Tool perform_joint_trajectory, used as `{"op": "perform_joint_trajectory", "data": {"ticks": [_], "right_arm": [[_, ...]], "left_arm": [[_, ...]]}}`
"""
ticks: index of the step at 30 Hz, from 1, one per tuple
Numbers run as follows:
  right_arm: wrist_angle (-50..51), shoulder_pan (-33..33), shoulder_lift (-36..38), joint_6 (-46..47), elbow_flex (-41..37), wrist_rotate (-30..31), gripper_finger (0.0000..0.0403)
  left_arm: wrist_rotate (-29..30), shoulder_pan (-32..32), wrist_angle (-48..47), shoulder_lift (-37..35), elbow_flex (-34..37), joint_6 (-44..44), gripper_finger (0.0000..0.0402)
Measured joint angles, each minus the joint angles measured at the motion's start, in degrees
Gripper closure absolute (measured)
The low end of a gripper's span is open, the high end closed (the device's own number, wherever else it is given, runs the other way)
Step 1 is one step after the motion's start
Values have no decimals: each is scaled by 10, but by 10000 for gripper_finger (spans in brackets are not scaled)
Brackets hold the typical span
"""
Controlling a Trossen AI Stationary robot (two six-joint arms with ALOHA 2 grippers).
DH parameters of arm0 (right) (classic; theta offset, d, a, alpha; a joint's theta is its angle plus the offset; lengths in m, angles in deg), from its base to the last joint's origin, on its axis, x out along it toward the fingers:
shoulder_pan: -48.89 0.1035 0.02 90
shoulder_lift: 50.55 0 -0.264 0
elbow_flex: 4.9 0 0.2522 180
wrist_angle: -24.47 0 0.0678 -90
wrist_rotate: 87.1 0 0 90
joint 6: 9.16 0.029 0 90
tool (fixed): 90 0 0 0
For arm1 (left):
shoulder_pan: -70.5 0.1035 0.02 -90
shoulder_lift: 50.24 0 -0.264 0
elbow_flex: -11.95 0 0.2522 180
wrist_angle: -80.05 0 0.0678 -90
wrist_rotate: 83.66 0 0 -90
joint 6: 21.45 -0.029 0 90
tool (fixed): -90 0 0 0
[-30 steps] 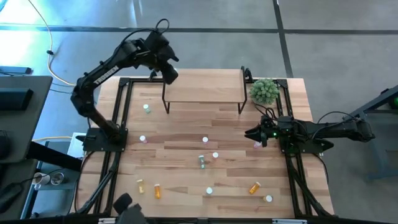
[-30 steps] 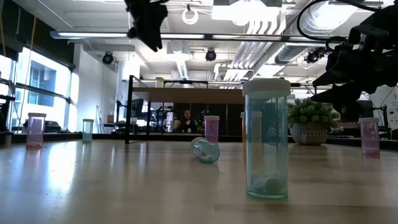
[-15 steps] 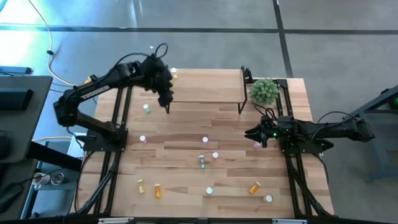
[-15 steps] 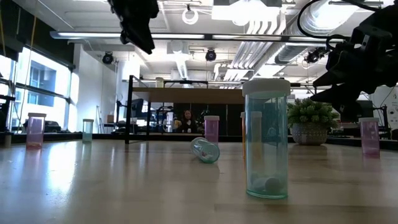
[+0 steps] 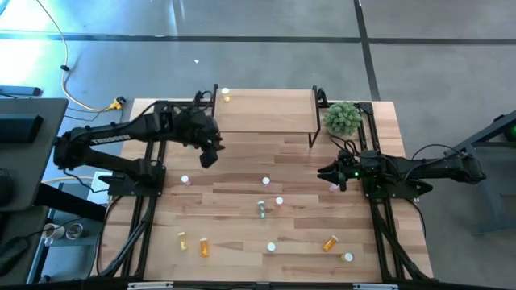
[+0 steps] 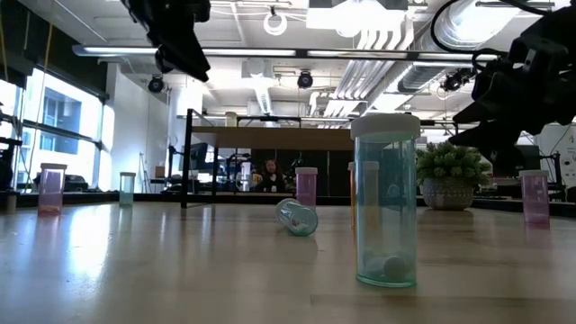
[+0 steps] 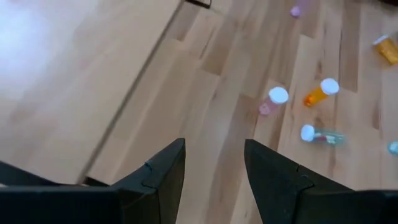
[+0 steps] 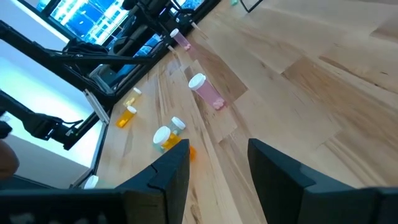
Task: Pick and place medicine bottles onto shelf by color
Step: Put the middle pink pill bottle on the shelf
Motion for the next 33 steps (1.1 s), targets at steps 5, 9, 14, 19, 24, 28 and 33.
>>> {"op": "perform_joint_trajectory", "data": {"ticks": [5, 9, 14, 19, 24, 28, 33], "right_arm": [[-2, 0, 0, 5, 0, 0, 249], [-5, 0, 0, 13, 0, 1, 249], [-11, 0, 0, 25, 0, 32, 249], [-79, 0, 0, 33, 0, 35, 249], [-156, 0, 0, -13, 4, 39, 249], [-147, 0, -12, -65, 40, 50, 249], [-122, 0, -60, -155, 107, 50, 249]], "left_arm": [[1, -39, 43, -15, 48, 35, 245], [30, -70, 63, -17, 77, 49, 245], [89, -103, 84, -17, 114, 74, 245], [103, -127, 98, -17, 142, 98, 245], [104, -135, 99, -17, 162, 100, 245], [105, -134, 95, -17, 169, 100, 245], [105, -133, 97, -17, 169, 100, 245]]}}
